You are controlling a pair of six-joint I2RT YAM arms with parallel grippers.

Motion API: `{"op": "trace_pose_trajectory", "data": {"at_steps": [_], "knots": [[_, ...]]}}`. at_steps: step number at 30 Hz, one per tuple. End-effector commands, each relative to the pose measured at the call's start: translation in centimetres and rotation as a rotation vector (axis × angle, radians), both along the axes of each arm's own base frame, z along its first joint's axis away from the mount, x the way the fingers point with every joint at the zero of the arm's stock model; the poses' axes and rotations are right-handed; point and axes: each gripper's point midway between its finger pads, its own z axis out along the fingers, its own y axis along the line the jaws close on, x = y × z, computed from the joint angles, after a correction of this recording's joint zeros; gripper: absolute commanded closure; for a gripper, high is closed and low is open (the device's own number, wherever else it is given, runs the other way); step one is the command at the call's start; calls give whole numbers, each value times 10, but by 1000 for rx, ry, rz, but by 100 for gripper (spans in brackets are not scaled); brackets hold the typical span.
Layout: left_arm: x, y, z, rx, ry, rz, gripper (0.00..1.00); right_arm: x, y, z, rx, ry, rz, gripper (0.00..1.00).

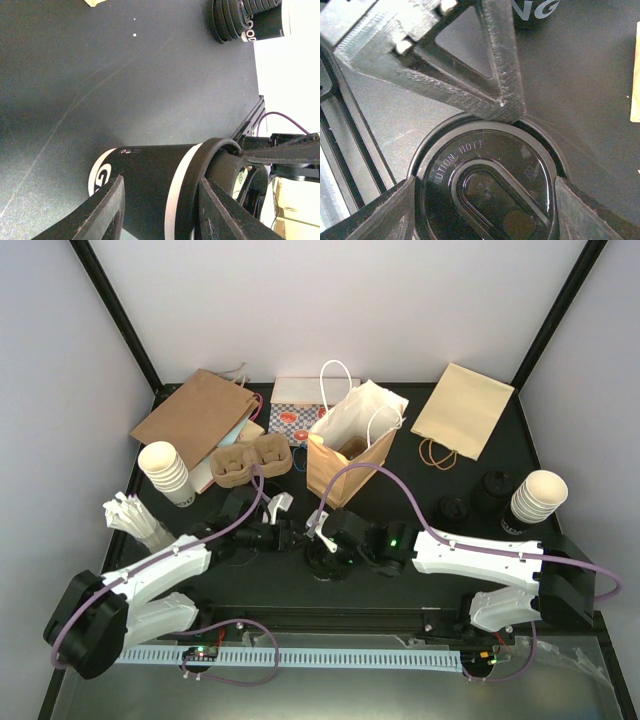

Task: Pack the takeout coffee

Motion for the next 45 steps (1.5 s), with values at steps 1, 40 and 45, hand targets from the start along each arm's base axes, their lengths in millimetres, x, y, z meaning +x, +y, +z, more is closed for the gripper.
{"op": "trace_pose_trajectory", "data": {"at_steps": [1,40,45], "knots": [[-14,-14,4,-34,24,-126,58,-38,-30,-56,-192,185,59,50],[-41,16,14,-118,2,86,43,3,-41,-43,-139,120,-361,51],[-57,12,8,-170,51,86,44,8,-32,-29,-108,85,-392,51]]}}
